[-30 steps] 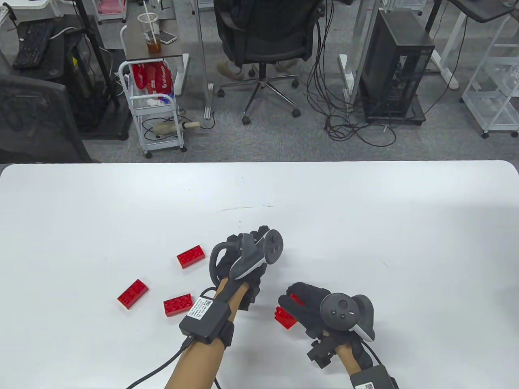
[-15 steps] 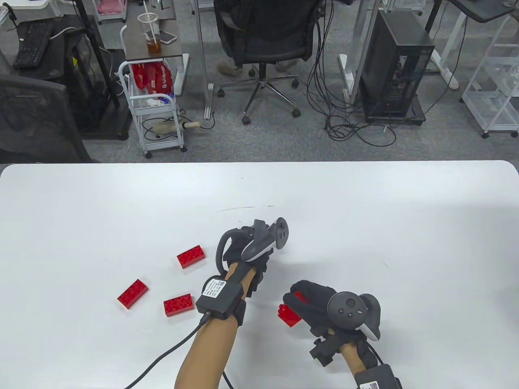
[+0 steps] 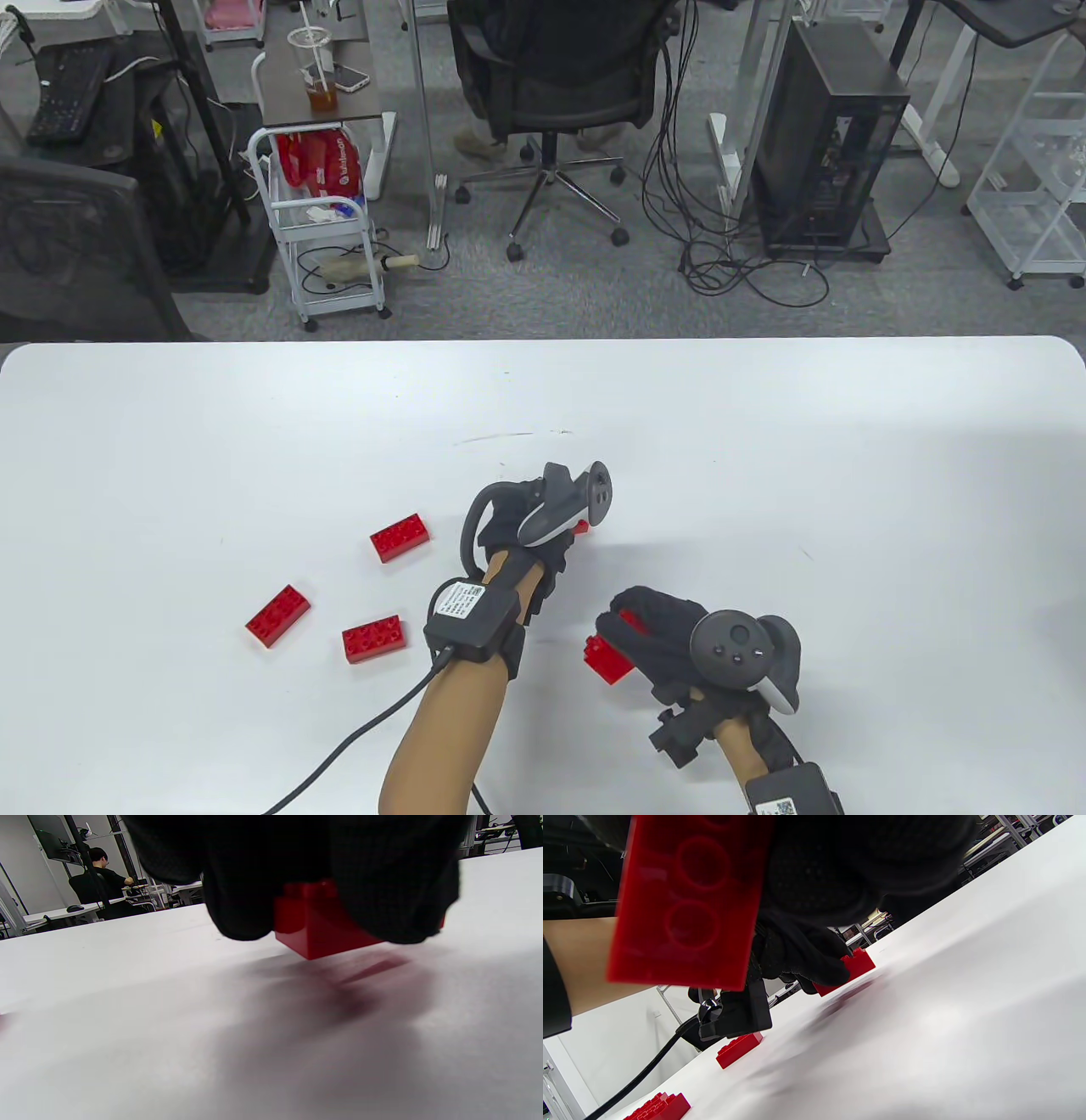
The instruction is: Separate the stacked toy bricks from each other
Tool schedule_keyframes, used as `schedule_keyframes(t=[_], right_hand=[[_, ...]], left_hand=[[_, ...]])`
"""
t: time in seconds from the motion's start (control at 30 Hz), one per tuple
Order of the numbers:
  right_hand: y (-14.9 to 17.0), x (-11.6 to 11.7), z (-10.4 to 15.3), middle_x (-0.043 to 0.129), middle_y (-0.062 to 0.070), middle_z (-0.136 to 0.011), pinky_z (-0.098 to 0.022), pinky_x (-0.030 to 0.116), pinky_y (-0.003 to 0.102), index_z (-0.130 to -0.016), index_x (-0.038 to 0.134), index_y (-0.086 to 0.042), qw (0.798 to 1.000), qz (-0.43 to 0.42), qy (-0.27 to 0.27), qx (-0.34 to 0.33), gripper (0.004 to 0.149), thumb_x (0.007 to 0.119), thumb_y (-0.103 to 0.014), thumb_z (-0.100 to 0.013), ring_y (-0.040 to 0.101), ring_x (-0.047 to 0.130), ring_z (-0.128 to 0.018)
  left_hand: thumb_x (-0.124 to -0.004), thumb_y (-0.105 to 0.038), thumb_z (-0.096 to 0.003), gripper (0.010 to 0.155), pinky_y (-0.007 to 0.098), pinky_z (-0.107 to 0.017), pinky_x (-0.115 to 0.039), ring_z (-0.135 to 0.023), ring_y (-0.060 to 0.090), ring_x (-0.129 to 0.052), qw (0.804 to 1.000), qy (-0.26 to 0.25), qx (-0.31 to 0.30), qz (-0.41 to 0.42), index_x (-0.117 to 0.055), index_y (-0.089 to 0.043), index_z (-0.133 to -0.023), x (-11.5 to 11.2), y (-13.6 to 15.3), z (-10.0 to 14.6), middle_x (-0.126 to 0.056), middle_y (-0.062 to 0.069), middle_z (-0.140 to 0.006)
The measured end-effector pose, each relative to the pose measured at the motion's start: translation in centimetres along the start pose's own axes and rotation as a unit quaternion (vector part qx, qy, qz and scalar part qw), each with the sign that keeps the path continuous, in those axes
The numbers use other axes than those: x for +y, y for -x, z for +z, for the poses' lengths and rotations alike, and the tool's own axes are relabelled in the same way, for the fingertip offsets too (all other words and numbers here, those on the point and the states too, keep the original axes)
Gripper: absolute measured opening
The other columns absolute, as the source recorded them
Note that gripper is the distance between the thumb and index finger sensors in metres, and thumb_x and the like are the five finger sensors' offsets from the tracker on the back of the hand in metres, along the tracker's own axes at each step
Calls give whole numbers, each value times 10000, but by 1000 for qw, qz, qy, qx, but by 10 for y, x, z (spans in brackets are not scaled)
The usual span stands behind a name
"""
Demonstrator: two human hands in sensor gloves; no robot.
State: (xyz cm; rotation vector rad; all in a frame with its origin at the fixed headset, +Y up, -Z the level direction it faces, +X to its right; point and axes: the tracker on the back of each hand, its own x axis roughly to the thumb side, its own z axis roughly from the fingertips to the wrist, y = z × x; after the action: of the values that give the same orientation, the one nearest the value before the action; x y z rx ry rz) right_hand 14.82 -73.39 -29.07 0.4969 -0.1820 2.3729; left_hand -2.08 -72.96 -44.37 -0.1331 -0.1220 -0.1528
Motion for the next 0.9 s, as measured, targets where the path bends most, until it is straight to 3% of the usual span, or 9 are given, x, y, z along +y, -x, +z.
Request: schedule_keyframes(t=[0.4, 0.57, 0.67, 0.9], right_hand=[[1, -2, 0, 915, 94, -640, -287, 900, 351, -826, 797, -187, 1000, -2, 3, 5, 614, 578, -687, -543, 170, 995, -392], [2, -4, 0, 915, 94, -649, -293, 899, 351, -832, 795, -187, 1000, -2, 8, 6, 624, 574, -691, -537, 172, 997, -399], [3, -4, 0, 916, 93, -656, -294, 901, 348, -838, 794, -192, 1000, -1, 14, 8, 631, 578, -697, -528, 173, 999, -401], [4, -8, 1, 913, 89, -682, -297, 910, 332, -865, 780, -195, 999, -11, 31, 13, 656, 600, -706, -496, 170, 1006, -410]], left_hand=[[-916, -527, -313, 653, 414, -728, -787, -756, 150, -1058, 1000, 7, -5, -18, -848, -336, -934, -6, -5, -1, -984, -72, -900], [-889, -556, -328, 709, 428, -758, -746, -827, 156, -1017, 999, 24, -7, -42, -788, -330, -993, -5, -5, 2, -929, -66, -969], [-882, -570, -323, 802, 446, -780, -711, -897, 177, -967, 998, 5, -8, -58, -703, -308, -1059, 5, -2, 10, -860, -48, -1041], [-865, -561, -356, 780, 452, -783, -698, -912, 194, -948, 998, -47, -45, -22, -688, -306, -1071, 44, 14, 53, -842, -38, -1057]])
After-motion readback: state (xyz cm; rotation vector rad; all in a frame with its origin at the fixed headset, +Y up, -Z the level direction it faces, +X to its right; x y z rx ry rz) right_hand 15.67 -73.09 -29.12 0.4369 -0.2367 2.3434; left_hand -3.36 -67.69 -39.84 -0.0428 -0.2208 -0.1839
